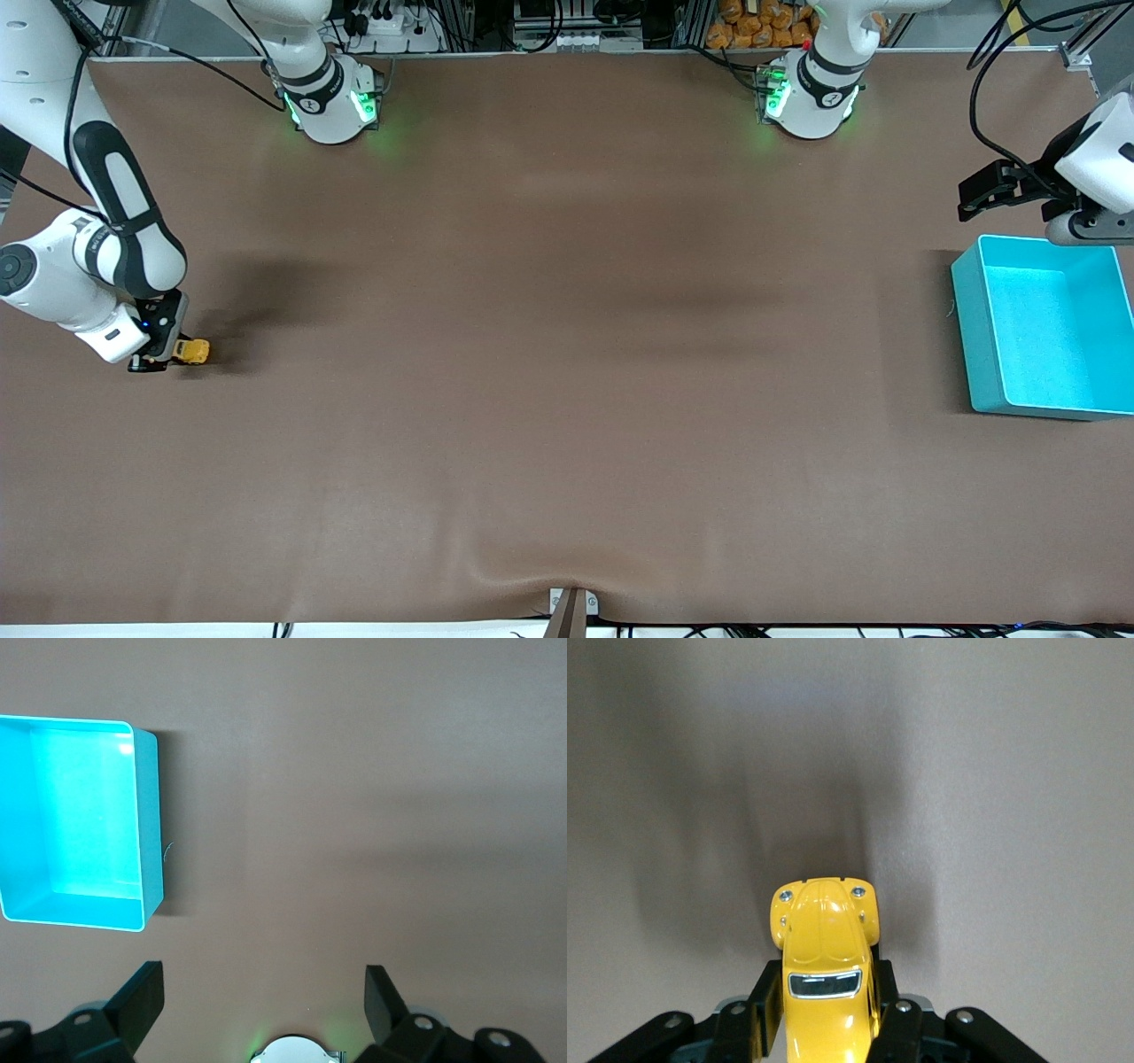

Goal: Wind and store yellow beetle car

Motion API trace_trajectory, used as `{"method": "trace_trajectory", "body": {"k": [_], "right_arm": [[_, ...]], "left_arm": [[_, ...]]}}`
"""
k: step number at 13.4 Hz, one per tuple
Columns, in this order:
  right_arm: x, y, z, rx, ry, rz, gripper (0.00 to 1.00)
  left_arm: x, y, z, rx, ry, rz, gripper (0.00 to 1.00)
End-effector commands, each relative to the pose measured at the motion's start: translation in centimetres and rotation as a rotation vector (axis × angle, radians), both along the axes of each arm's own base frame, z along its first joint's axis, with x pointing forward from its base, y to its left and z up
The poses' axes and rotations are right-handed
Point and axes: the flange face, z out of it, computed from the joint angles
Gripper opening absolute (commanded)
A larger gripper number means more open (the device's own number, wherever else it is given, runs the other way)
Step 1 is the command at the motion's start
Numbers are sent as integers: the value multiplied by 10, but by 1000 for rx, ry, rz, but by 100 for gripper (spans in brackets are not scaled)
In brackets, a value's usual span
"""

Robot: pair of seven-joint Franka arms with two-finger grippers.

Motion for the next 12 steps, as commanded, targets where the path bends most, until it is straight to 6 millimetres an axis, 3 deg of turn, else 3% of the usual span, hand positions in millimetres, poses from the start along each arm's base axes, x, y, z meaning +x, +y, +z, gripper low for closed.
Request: {"method": "trace_trajectory", "body": {"k": [1, 12], "right_arm": [[-9, -21, -29, 15, 34, 9, 39], [-6, -61, -24, 20, 43, 26, 39]], "left_arm": [[-4, -1, 5, -11, -11, 15, 100], [-3, -1, 3, -11, -14, 16, 100]]}}
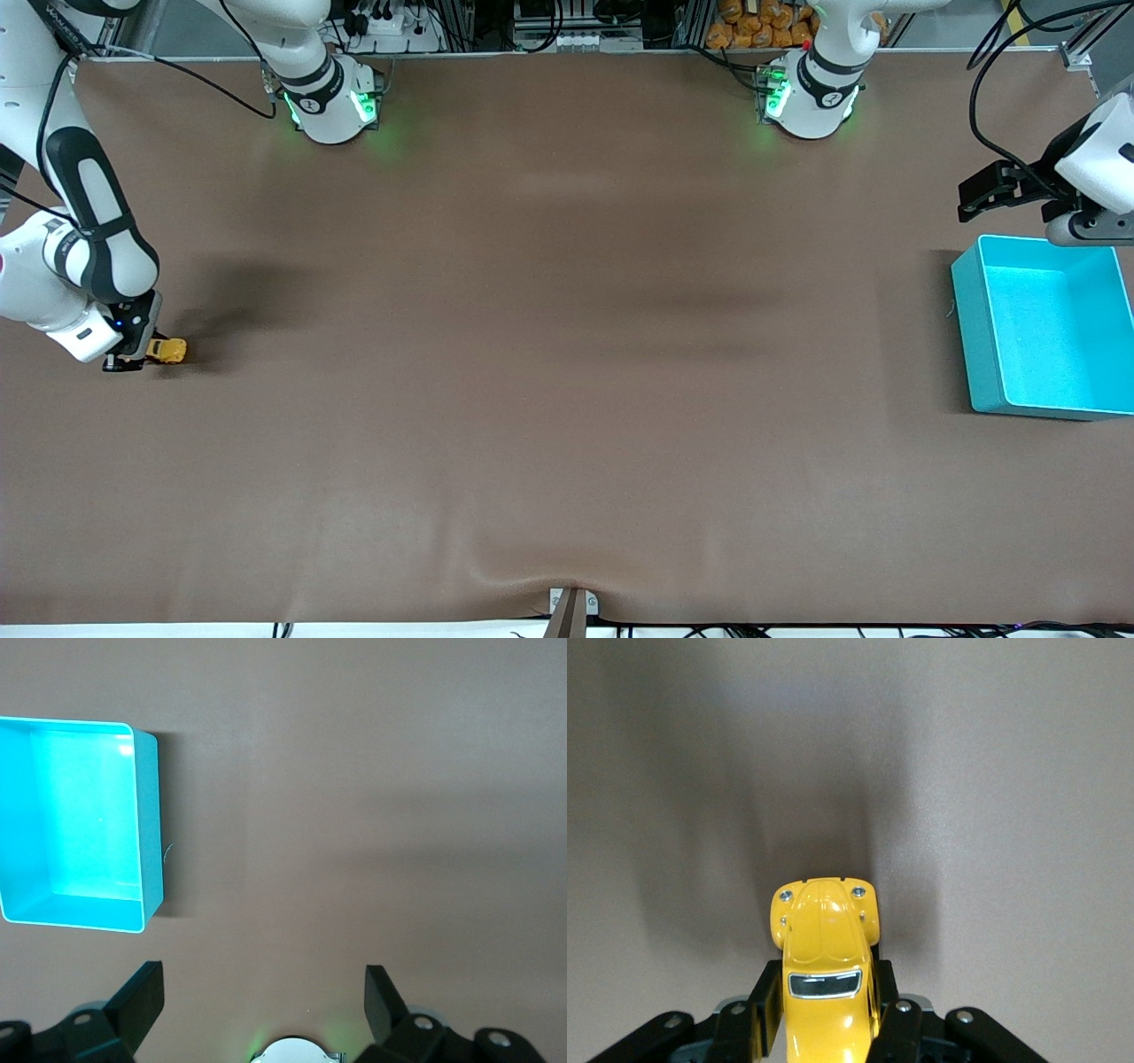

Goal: Wind and store yellow beetle car

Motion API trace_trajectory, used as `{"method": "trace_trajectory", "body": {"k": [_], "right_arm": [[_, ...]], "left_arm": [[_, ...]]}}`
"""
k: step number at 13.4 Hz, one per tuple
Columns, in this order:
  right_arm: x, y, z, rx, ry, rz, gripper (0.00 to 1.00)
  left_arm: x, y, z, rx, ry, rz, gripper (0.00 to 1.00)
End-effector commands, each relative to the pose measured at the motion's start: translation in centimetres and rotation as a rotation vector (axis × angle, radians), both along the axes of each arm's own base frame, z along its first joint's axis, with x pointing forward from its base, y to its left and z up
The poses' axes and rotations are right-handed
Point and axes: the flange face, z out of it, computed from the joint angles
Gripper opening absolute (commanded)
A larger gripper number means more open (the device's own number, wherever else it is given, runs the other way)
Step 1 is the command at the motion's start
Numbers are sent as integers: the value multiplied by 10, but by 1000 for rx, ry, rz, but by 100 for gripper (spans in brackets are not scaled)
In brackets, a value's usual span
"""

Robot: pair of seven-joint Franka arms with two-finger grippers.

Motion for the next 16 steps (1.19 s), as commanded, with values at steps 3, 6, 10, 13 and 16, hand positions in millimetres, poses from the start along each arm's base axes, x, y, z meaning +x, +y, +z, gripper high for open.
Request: {"method": "trace_trajectory", "body": {"k": [3, 6, 10, 13, 16], "right_arm": [[-6, -24, -23, 18, 27, 7, 39], [-8, -31, -21, 15, 24, 12, 39], [-6, -39, -17, 10, 14, 24, 40], [-3, -42, -15, 14, 21, 45, 40], [-1, -46, -17, 15, 22, 46, 41]], "left_arm": [[-3, -1, 3, -11, -11, 16, 100], [-3, -1, 3, -11, -10, 16, 100], [-3, -1, 2, -11, -8, 16, 100], [-3, -1, 2, -9, -9, 39, 100], [-3, -2, 2, -5, -11, 82, 100]]}}
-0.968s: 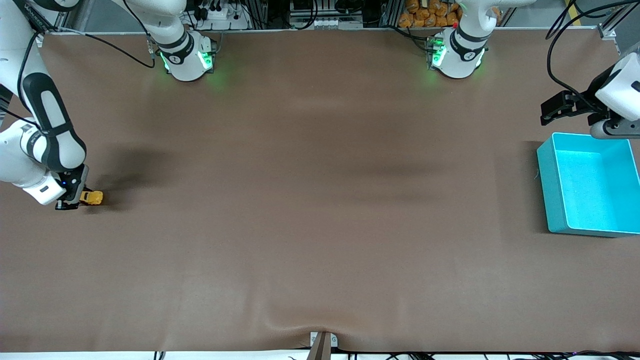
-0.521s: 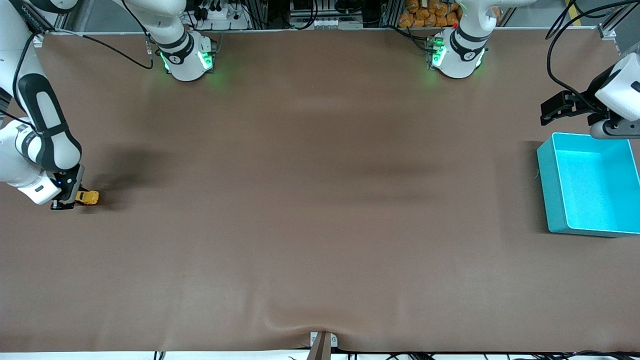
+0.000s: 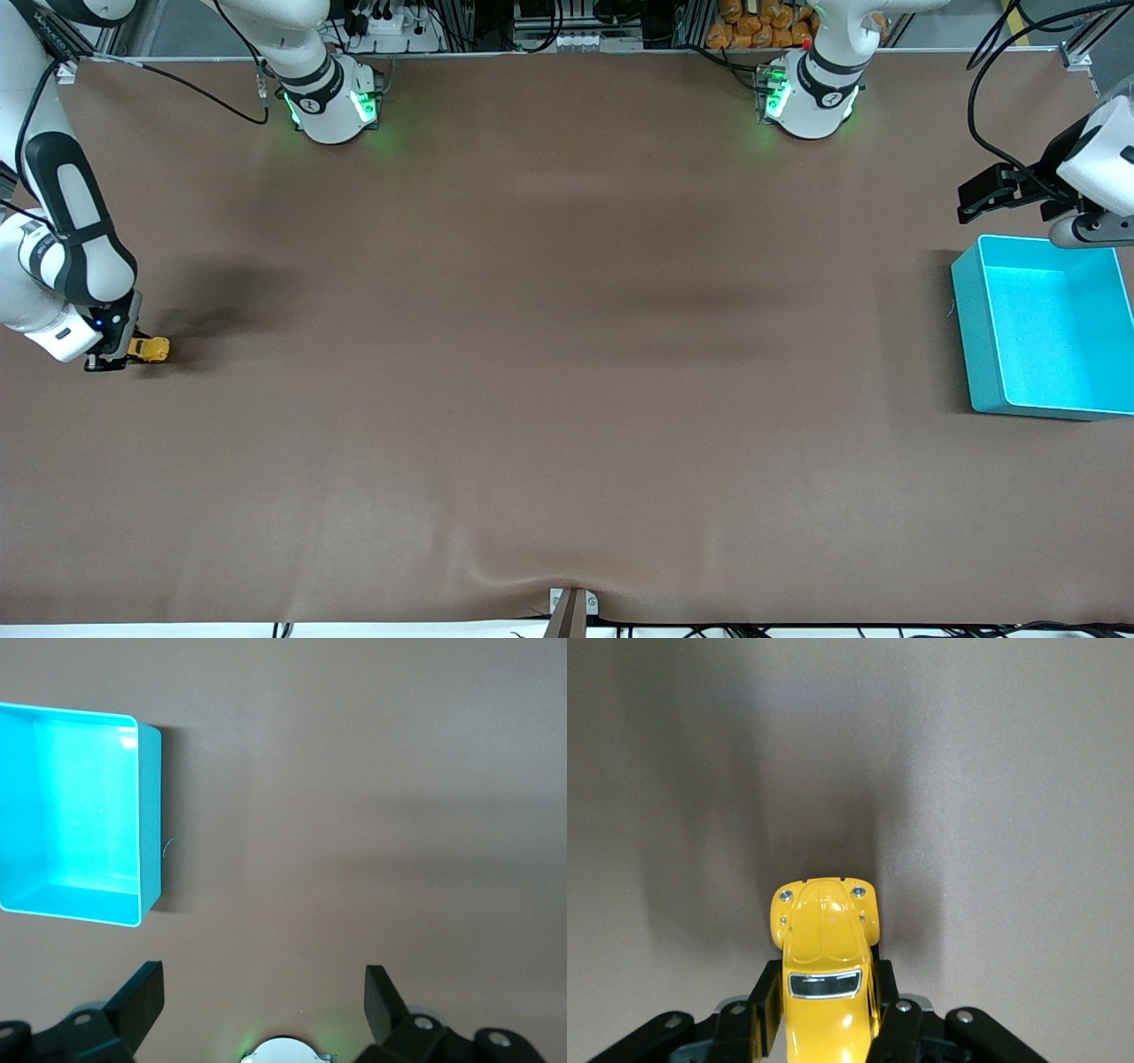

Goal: Wind and store yellow beetle car

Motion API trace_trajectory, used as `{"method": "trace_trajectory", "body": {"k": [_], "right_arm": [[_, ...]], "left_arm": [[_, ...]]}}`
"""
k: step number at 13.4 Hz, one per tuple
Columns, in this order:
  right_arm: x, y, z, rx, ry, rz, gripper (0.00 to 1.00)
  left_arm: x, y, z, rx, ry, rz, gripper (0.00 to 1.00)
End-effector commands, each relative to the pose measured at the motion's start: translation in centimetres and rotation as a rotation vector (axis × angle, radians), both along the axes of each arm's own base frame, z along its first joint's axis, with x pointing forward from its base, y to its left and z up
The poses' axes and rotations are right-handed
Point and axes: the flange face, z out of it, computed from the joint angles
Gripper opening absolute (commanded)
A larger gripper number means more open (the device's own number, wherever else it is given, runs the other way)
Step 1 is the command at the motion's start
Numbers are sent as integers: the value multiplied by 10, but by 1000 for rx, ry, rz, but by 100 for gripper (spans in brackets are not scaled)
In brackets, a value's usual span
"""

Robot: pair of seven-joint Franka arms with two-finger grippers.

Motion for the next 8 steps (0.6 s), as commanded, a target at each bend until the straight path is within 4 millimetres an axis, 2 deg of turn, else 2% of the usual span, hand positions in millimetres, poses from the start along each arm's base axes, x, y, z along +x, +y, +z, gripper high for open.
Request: {"method": "trace_trajectory", "body": {"k": [1, 8], "right_arm": [[1, -16, -16, 19, 21, 13, 41], [-5, -29, -17, 22, 21, -14, 43]], "left_arm": [[-3, -2, 4, -11, -11, 13, 100], [-2, -2, 4, -15, -24, 5, 100]]}}
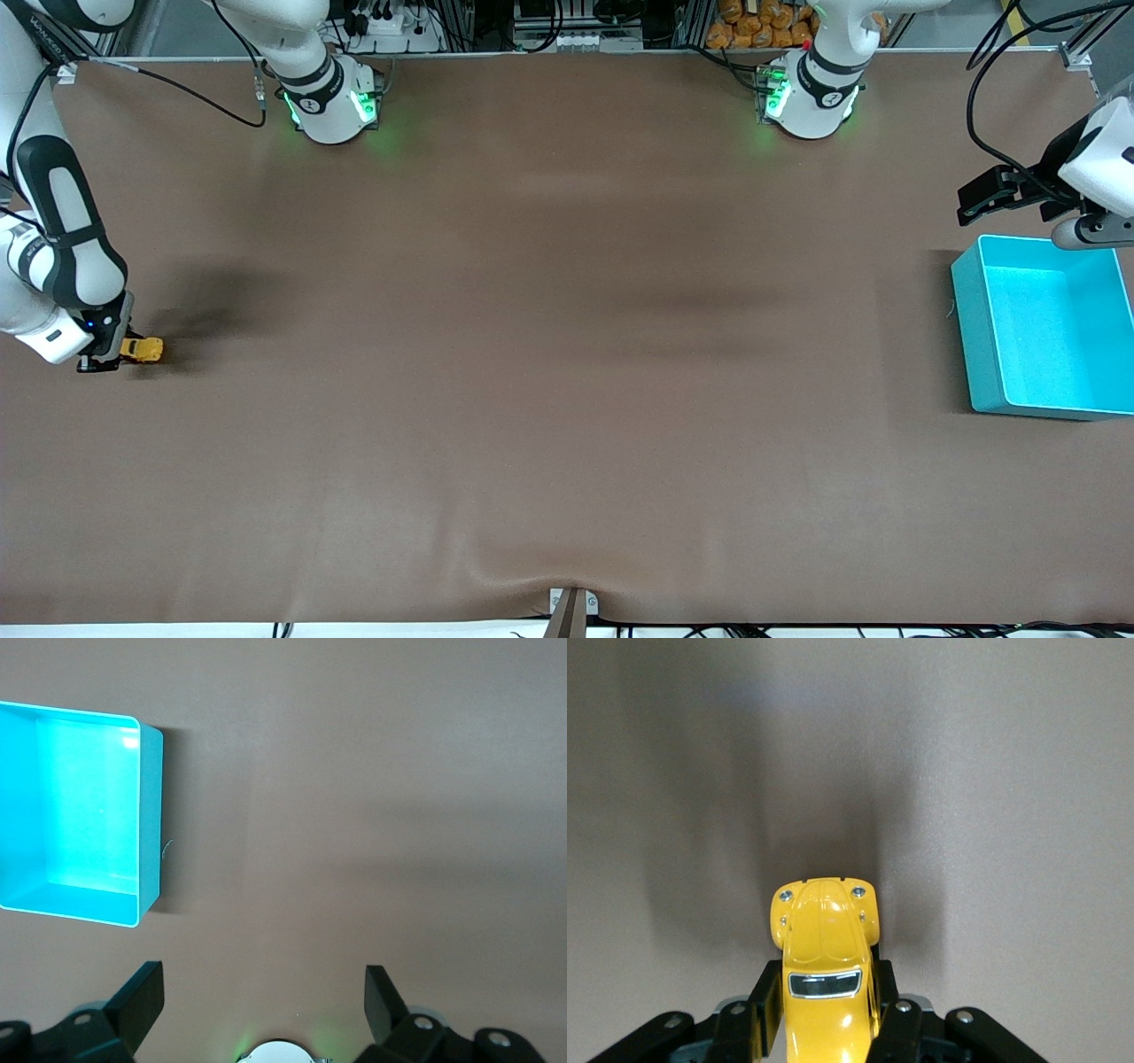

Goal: Wind and store yellow beetle car

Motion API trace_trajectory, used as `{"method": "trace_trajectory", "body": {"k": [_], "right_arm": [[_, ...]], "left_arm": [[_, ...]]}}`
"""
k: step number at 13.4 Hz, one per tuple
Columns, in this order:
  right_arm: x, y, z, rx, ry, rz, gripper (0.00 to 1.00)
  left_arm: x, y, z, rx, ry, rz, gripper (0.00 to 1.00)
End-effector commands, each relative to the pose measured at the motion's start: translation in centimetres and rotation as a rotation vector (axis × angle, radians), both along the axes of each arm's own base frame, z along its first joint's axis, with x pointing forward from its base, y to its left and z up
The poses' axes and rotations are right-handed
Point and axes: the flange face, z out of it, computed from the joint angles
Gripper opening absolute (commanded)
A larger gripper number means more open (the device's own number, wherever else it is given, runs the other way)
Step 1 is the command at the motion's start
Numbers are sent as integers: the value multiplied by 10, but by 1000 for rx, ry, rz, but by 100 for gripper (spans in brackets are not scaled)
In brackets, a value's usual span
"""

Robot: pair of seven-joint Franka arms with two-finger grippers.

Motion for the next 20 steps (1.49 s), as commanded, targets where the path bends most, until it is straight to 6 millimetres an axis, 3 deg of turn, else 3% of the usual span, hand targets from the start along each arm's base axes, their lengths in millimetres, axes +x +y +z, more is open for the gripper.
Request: {"method": "trace_trajectory", "body": {"k": [1, 20], "right_arm": [[-8, -16, -18, 21, 15, -12, 43], [-5, -36, -22, 24, -3, -56, 45]], "left_arm": [[-3, -1, 3, -14, -14, 2, 100], [-3, 3, -1, -13, -4, 10, 100]]}}
